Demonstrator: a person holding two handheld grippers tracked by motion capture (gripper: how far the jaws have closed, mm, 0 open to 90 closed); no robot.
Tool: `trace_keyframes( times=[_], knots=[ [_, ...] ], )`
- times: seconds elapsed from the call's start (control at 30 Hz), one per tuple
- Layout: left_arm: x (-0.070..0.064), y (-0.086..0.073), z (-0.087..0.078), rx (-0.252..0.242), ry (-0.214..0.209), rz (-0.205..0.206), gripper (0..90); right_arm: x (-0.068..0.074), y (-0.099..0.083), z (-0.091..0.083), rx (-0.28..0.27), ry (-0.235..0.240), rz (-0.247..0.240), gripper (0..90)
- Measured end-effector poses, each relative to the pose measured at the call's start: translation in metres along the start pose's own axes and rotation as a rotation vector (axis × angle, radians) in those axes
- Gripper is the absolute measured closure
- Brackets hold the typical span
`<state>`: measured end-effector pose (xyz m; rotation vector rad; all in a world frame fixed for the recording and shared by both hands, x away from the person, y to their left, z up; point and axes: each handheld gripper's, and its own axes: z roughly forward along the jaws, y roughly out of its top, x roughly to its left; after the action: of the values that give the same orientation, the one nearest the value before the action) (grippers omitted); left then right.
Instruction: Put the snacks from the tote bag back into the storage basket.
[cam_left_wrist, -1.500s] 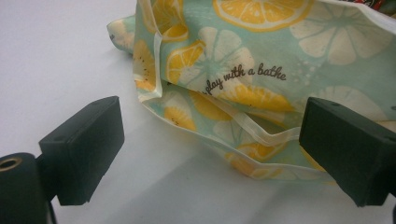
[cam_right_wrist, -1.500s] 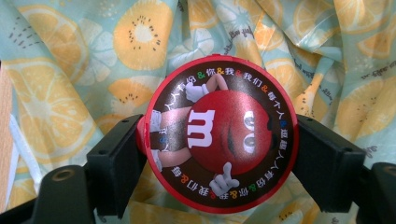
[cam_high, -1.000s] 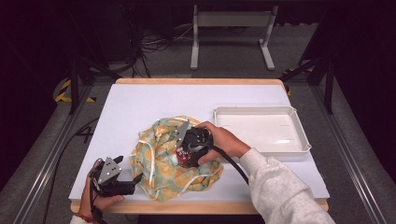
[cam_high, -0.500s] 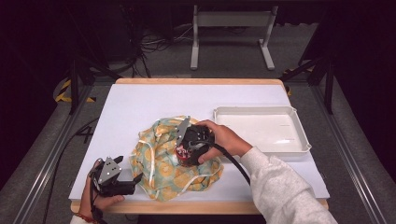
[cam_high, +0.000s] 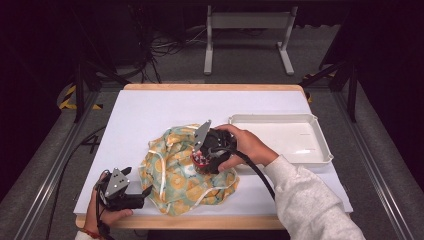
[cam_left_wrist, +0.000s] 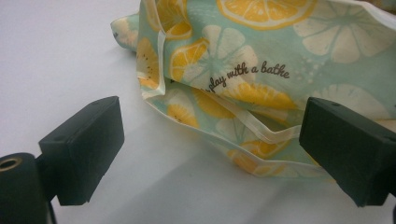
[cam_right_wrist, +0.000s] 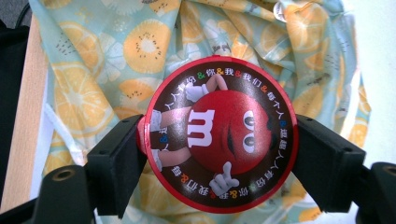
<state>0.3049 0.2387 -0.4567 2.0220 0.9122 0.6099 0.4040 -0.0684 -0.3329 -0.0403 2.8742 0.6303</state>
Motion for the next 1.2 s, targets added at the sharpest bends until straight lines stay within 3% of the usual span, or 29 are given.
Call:
trace_keyframes(
  times=[0.27, 0.63, 1.2],
  knots=[
    [0.0, 0.0, 0.0, 0.002, 0.001, -0.001, 7.3, -0.002, -0.005, -0.013, -0.008, -0.023, 0.007, 23.4],
    [0.0, 0.0, 0.0, 0.004, -0.002, -0.001, 7.3, -0.006, -0.011, -0.034, -0.058, -0.033, -0.003, 23.4],
    [0.0, 0.0, 0.001, 0.006, -0.002, -0.001, 7.3, -0.013, -0.028, -0.055, -0.056, -0.058, 0.008, 23.5]
  ],
)
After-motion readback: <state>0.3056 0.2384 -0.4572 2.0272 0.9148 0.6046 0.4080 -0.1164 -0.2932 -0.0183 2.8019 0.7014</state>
